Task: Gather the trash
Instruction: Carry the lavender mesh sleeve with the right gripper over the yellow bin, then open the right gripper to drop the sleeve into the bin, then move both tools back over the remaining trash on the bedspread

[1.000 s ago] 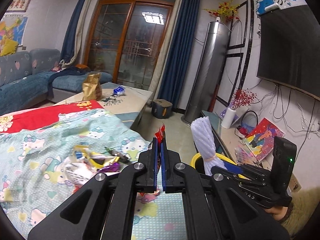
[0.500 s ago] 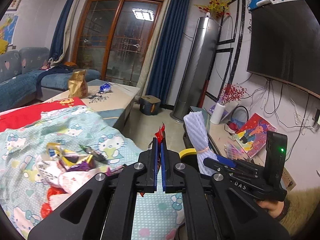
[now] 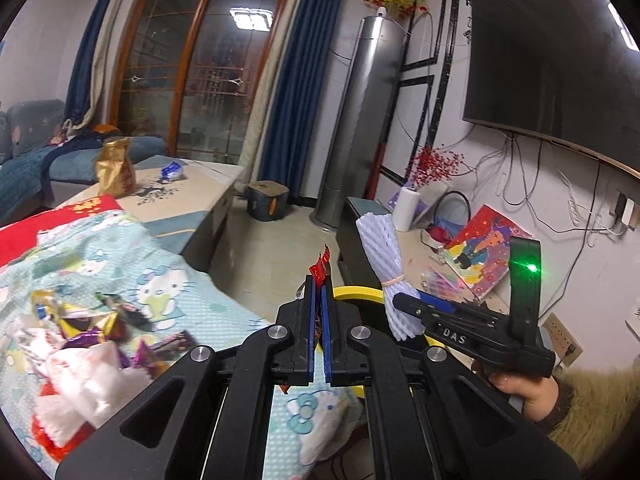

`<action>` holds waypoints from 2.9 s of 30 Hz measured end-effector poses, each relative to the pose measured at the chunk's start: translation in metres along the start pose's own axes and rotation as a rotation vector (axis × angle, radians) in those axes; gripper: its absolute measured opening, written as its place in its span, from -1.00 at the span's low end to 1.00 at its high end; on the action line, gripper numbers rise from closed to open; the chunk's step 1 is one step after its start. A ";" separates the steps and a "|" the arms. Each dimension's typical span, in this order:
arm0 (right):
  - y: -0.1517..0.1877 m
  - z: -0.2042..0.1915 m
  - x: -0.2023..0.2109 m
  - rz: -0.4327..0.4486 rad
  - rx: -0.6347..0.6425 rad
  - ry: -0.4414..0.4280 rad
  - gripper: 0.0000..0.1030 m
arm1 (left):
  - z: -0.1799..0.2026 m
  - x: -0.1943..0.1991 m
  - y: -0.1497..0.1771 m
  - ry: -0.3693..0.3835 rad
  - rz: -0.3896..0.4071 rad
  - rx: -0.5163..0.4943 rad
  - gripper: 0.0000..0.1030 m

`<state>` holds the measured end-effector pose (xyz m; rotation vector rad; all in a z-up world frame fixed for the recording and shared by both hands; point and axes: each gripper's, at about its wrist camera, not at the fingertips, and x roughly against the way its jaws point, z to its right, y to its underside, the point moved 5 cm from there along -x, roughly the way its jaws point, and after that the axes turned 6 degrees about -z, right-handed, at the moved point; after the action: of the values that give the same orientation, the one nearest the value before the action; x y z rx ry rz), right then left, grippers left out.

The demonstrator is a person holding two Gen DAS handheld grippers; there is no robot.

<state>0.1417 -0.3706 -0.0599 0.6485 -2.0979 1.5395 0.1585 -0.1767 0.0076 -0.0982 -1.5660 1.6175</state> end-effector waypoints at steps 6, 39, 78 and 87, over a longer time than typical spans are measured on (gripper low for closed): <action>-0.001 0.028 -0.001 0.001 -0.065 0.041 -0.52 | 0.020 -0.019 0.001 0.037 -0.020 -0.016 -0.94; 0.033 0.125 -0.038 -0.127 -0.279 0.139 -0.50 | 0.090 -0.164 0.014 0.217 -0.169 -0.022 -0.94; 0.026 0.012 -0.011 -0.052 -0.045 -0.067 0.20 | -0.026 -0.011 0.031 -0.214 0.054 0.137 0.85; 0.027 -0.030 0.002 -0.040 0.063 -0.151 0.36 | -0.047 0.020 0.032 -0.278 0.092 0.165 0.85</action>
<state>0.1261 -0.3346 -0.0710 0.8479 -2.1378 1.5839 0.1575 -0.1225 -0.0194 0.1517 -1.6451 1.8899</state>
